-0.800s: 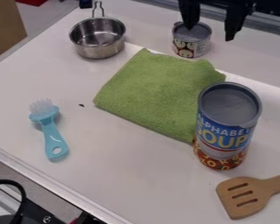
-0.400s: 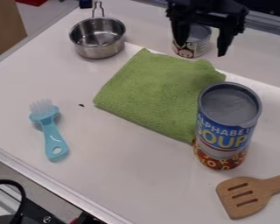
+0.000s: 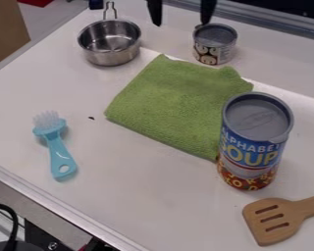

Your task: Push the can to upper right side of the table

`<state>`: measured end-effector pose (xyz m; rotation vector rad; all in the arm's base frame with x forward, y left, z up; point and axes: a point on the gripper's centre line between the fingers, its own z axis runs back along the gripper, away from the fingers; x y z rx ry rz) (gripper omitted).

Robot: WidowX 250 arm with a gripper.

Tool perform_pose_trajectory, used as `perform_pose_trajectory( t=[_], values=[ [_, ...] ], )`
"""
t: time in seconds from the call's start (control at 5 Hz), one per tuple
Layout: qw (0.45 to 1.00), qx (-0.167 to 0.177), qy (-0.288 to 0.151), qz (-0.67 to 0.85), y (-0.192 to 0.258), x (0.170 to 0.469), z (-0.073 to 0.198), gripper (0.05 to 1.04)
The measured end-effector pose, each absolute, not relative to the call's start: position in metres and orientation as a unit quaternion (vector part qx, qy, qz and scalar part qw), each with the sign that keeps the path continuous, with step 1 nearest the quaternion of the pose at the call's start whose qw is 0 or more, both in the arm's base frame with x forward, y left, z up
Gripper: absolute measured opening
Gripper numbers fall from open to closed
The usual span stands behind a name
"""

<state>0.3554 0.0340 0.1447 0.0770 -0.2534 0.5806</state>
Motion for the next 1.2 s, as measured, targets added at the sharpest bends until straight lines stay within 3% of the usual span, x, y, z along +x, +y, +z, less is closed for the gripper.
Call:
perform_pose_trajectory(
  t=[0.6, 1.2],
  values=[
    [0.879, -0.023, -0.142, 0.454, 0.083, 0.394, 0.129, 0.997],
    [0.790, -0.006, -0.135, 0.599, 0.083, 0.443, 0.116, 0.997]
  ],
)
